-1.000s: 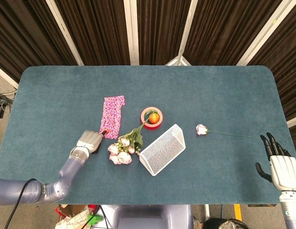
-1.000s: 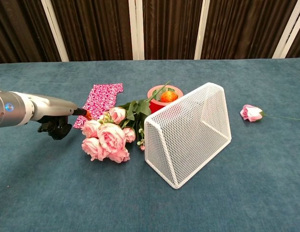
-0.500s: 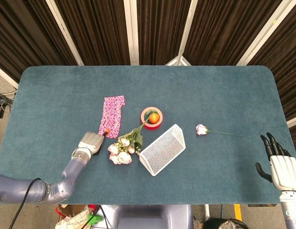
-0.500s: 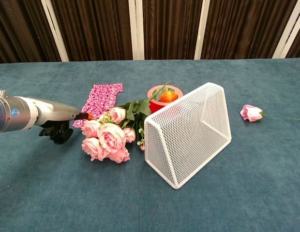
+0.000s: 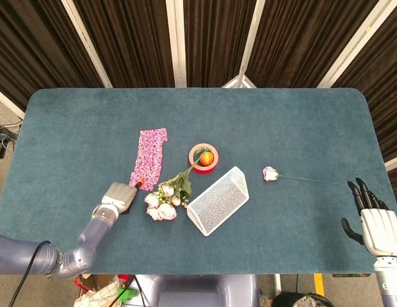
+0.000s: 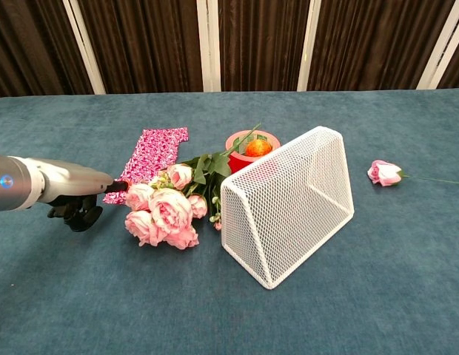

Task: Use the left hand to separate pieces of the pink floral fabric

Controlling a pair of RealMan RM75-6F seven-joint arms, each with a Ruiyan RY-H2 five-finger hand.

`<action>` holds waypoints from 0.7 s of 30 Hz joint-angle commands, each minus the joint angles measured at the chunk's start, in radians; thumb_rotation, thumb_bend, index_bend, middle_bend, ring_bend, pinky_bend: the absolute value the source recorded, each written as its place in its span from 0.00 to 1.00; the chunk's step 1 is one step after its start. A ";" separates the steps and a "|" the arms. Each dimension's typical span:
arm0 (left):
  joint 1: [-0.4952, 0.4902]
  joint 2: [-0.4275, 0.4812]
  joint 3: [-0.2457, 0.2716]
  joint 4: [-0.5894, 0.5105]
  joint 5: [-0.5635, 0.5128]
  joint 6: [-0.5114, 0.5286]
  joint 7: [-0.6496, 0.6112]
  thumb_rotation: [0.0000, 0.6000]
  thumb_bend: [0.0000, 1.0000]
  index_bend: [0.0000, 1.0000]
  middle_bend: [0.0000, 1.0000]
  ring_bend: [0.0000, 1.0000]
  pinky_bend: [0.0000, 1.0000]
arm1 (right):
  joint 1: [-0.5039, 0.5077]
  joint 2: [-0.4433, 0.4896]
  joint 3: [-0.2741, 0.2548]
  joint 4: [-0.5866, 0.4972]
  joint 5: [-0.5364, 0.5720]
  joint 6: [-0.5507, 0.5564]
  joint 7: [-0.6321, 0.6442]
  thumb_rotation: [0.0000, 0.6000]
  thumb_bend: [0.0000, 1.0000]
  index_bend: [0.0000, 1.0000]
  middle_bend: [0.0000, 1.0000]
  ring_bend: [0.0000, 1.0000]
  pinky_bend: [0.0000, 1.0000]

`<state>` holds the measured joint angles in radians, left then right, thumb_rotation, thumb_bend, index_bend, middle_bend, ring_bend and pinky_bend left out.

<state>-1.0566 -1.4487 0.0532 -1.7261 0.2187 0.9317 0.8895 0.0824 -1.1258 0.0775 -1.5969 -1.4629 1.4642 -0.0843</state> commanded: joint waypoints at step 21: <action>0.002 0.061 0.095 -0.210 0.089 0.091 0.022 1.00 1.00 0.00 0.83 0.78 0.66 | 0.001 0.001 -0.003 -0.004 -0.006 0.000 0.001 1.00 0.38 0.00 0.06 0.18 0.34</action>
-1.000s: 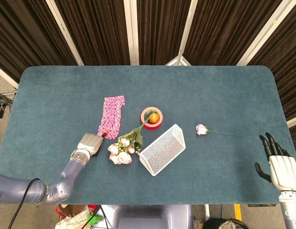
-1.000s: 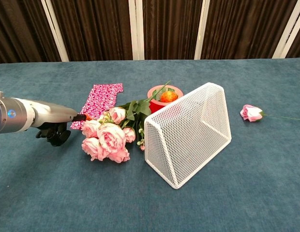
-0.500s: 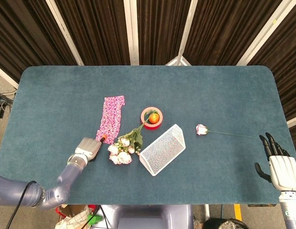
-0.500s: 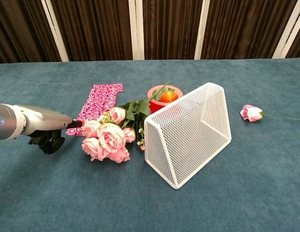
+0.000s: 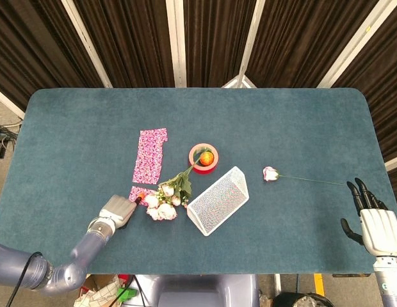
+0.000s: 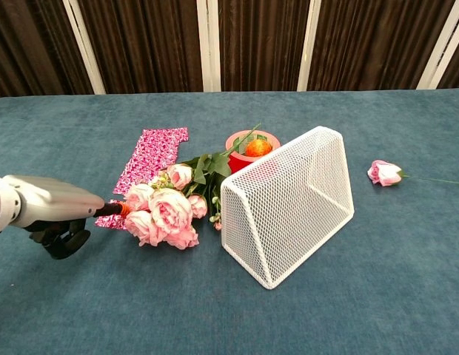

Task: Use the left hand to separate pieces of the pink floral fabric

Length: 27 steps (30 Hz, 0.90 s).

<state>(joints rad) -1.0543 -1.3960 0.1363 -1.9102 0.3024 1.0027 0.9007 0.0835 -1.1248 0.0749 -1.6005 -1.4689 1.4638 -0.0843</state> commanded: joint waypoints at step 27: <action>0.000 0.125 0.017 -0.242 0.076 0.160 0.007 1.00 1.00 0.00 0.83 0.78 0.66 | -0.001 0.025 -0.003 -0.016 0.001 -0.006 0.018 1.00 0.38 0.00 0.06 0.18 0.34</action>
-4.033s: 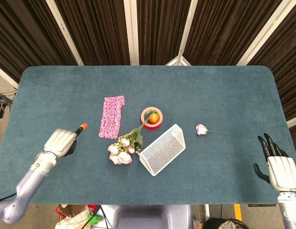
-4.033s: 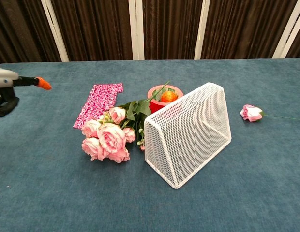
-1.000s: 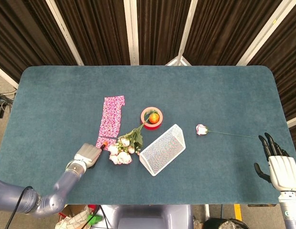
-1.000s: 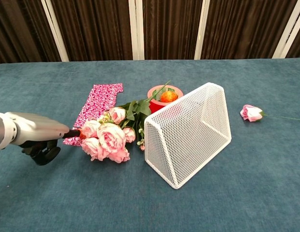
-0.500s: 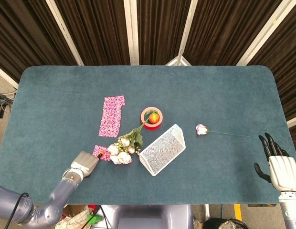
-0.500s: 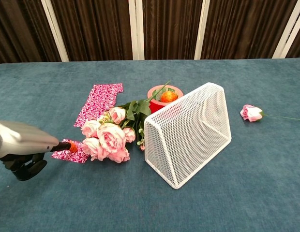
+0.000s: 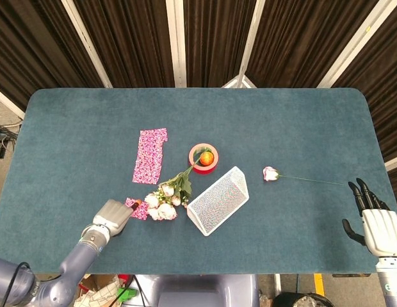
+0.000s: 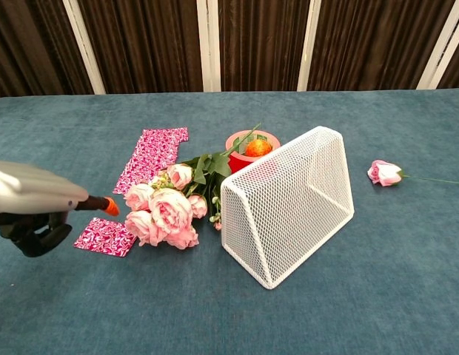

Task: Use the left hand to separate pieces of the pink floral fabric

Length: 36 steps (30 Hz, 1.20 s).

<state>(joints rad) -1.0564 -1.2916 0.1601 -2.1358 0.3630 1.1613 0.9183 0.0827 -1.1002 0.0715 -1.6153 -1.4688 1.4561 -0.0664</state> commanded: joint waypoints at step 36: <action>-0.119 -0.208 -0.171 0.363 -0.277 -0.044 0.120 1.00 1.00 0.00 0.83 0.78 0.66 | -0.017 0.001 0.004 0.016 -0.024 0.048 0.042 1.00 0.38 0.00 0.06 0.18 0.32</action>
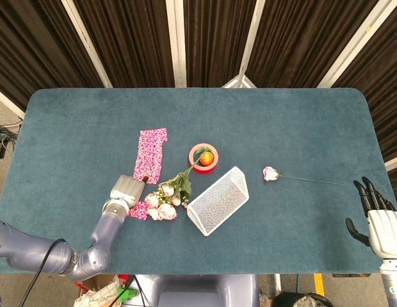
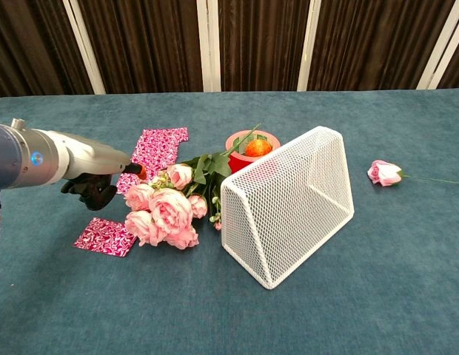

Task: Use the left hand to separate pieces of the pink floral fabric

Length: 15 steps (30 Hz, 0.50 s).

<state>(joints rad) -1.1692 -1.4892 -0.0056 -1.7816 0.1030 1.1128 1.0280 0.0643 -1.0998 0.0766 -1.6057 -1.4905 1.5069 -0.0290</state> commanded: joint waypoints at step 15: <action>-0.018 -0.047 -0.011 0.055 -0.110 0.027 0.081 1.00 1.00 0.00 0.83 0.78 0.66 | 0.003 0.002 0.002 0.002 -0.001 -0.006 0.006 1.00 0.38 0.00 0.06 0.18 0.32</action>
<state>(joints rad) -1.1873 -1.5354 -0.0166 -1.7282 -0.0047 1.1386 1.1067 0.0673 -1.0975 0.0781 -1.6032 -1.4911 1.5004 -0.0231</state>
